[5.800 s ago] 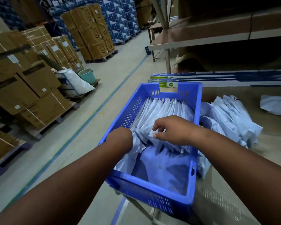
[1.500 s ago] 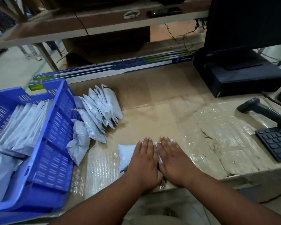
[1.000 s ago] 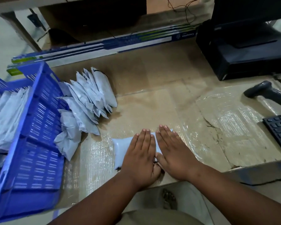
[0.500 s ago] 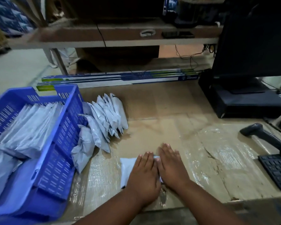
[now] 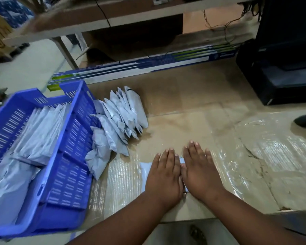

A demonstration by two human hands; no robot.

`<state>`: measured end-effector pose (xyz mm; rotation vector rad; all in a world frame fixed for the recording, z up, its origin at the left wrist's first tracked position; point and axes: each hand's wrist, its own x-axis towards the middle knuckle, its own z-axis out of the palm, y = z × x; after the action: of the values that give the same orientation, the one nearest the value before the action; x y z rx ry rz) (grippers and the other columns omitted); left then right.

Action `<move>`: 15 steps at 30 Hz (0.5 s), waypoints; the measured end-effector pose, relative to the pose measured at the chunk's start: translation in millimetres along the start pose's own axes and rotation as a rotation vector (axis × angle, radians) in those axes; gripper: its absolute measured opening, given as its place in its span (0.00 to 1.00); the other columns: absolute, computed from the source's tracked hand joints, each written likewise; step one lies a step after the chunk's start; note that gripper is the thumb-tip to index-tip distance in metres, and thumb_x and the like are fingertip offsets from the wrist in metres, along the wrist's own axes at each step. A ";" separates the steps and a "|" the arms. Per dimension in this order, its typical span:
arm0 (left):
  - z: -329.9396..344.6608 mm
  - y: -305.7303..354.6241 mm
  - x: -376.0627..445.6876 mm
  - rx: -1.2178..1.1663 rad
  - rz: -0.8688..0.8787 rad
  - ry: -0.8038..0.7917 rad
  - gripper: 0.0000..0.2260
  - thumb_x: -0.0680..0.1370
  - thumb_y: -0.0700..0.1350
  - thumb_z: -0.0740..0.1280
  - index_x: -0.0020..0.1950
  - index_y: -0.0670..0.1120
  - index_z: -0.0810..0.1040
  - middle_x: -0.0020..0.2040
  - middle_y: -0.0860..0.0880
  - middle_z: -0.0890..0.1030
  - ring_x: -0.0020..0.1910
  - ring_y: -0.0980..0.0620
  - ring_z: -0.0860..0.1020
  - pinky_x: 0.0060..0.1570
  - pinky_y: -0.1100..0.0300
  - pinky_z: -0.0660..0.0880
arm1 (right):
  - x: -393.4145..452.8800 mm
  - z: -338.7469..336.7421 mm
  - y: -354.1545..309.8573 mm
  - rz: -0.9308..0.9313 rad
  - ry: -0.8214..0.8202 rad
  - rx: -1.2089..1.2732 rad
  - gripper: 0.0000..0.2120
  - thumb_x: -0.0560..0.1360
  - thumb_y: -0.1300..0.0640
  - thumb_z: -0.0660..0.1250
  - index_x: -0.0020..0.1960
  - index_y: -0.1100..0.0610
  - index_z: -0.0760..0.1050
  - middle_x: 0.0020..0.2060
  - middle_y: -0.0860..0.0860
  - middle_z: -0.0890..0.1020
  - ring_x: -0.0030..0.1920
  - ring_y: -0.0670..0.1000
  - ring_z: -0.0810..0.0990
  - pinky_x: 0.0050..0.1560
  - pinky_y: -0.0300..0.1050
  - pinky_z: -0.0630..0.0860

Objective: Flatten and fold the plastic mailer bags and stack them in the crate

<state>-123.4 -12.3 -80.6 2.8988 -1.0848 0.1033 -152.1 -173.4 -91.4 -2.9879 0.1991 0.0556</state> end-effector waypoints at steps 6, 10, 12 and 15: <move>7.6 -7.4 -2.8 -0.069 0.023 0.003 0.30 0.86 0.52 0.52 0.86 0.39 0.56 0.86 0.39 0.54 0.86 0.42 0.51 0.83 0.41 0.51 | 0.5 3.3 3.6 -0.015 0.004 0.006 0.34 0.84 0.44 0.41 0.86 0.57 0.52 0.85 0.56 0.51 0.85 0.55 0.45 0.84 0.60 0.45; 10.3 -10.6 -2.7 -0.122 0.028 -0.001 0.31 0.85 0.53 0.50 0.86 0.40 0.55 0.86 0.39 0.52 0.86 0.43 0.49 0.83 0.42 0.49 | 2.5 2.6 4.2 -0.016 -0.014 0.012 0.34 0.84 0.43 0.39 0.86 0.55 0.50 0.86 0.54 0.48 0.85 0.54 0.42 0.84 0.58 0.42; 9.6 -13.7 -3.1 -0.140 0.035 -0.019 0.31 0.85 0.54 0.49 0.86 0.41 0.54 0.87 0.40 0.51 0.86 0.44 0.48 0.83 0.42 0.48 | 2.6 0.2 2.9 -0.008 -0.043 -0.005 0.33 0.84 0.42 0.38 0.86 0.53 0.49 0.86 0.54 0.47 0.85 0.54 0.41 0.84 0.57 0.42; 5.6 -17.6 -2.2 -0.164 0.046 -0.050 0.32 0.85 0.55 0.48 0.86 0.41 0.55 0.86 0.41 0.53 0.86 0.45 0.49 0.84 0.44 0.45 | 4.6 -10.0 0.5 -0.009 -0.085 -0.024 0.35 0.82 0.41 0.36 0.87 0.52 0.48 0.86 0.54 0.47 0.85 0.56 0.43 0.83 0.58 0.43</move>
<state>-113.2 2.0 -86.7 2.7454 -1.1111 -0.0542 -147.3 -176.0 -81.8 -3.0024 0.1762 0.1856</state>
